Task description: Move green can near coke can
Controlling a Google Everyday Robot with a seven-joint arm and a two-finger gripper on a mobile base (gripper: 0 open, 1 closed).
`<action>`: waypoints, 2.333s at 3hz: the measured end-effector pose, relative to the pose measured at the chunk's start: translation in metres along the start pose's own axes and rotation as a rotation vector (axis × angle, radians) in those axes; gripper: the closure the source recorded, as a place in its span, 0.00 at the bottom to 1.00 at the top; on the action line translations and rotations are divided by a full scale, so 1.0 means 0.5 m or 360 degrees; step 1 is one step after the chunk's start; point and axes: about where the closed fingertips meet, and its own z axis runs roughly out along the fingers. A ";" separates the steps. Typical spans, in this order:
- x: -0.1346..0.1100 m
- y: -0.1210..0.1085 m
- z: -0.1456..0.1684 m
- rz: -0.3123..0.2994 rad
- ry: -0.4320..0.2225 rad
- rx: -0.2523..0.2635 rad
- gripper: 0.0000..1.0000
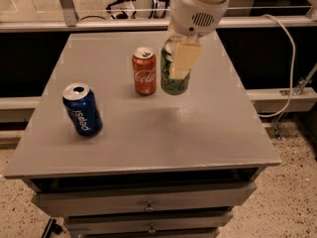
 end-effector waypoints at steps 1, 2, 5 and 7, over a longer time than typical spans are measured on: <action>-0.020 -0.021 0.021 0.0114 0.0000 -0.0053 1.00; -0.022 -0.036 0.041 0.0269 0.0001 -0.0074 1.00; 0.016 -0.060 0.086 0.0646 0.0021 -0.0065 1.00; 0.012 -0.088 0.144 0.0712 0.0072 -0.0109 1.00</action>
Offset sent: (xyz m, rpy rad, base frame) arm 0.0270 0.0143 -0.0220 0.0463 0.1443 -0.2632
